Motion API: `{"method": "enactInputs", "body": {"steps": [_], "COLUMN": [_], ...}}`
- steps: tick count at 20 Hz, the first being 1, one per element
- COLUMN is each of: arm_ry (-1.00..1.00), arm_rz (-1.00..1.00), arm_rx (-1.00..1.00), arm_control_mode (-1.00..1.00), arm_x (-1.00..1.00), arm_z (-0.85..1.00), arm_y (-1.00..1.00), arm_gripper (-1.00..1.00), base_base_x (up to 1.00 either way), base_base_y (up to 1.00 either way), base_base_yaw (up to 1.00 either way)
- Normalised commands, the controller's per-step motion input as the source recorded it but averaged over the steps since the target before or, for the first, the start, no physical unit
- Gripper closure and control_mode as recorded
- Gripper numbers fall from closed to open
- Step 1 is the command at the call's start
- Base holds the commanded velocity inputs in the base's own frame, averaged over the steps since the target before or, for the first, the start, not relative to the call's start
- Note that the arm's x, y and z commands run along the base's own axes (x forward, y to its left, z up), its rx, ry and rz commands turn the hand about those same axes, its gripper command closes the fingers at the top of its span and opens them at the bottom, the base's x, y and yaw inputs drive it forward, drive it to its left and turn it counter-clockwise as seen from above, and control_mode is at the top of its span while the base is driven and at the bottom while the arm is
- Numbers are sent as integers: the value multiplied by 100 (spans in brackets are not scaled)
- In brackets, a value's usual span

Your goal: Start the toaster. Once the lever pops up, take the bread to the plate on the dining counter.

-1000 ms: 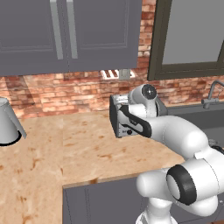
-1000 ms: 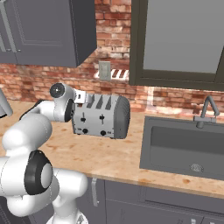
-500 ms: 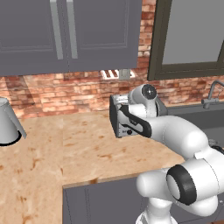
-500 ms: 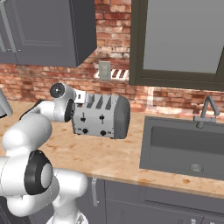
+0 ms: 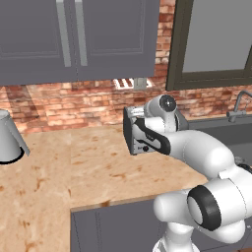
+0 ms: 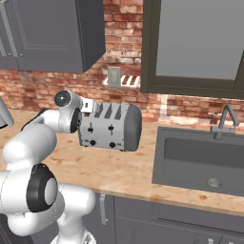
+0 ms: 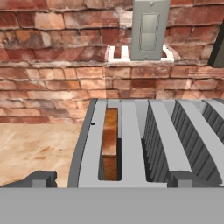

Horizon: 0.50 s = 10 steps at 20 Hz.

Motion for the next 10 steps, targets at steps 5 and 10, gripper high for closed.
{"method": "enactInputs", "body": {"steps": [5,10], "arm_ry": [0,0], "arm_rz": [0,0], "arm_rx": [0,0], "arm_control_mode": [-100,-100], "arm_x": [0,0], "arm_z": [0,0], "arm_y": [0,0], "arm_gripper": [-100,-100], "base_base_x": [0,0], "base_base_y": [0,0], "base_base_yaw": [0,0]}}
